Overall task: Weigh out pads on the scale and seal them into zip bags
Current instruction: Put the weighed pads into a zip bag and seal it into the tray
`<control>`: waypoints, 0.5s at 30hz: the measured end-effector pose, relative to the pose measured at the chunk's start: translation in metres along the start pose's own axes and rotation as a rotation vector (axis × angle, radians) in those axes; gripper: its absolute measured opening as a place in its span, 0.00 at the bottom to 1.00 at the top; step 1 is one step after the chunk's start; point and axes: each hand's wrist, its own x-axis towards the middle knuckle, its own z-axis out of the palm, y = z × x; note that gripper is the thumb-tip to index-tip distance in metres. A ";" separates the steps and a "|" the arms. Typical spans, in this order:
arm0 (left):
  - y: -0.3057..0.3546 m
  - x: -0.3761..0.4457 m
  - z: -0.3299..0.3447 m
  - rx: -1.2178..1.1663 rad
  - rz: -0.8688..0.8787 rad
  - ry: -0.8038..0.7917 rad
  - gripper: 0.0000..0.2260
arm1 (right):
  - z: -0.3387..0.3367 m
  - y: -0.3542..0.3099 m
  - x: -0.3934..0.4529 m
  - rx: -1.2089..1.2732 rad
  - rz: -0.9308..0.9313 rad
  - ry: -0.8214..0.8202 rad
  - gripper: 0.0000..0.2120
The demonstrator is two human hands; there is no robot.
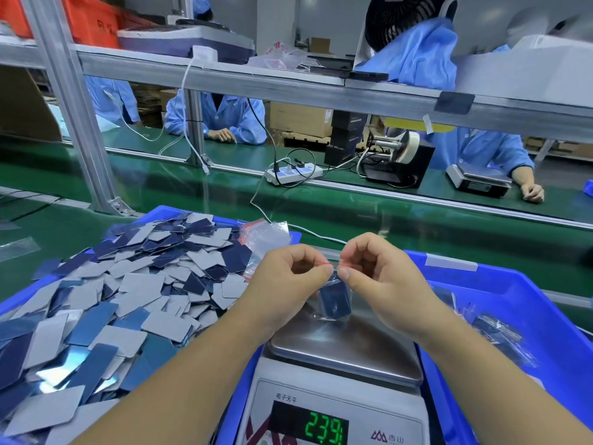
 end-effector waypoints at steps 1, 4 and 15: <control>0.000 0.000 0.001 0.004 0.007 -0.006 0.01 | 0.000 0.000 0.000 -0.002 -0.002 0.001 0.09; 0.000 -0.002 0.002 0.018 0.035 -0.023 0.01 | -0.001 -0.005 -0.002 0.019 -0.015 0.023 0.08; 0.004 -0.002 0.000 0.124 0.124 -0.064 0.02 | -0.001 -0.011 -0.004 -0.114 -0.095 -0.028 0.06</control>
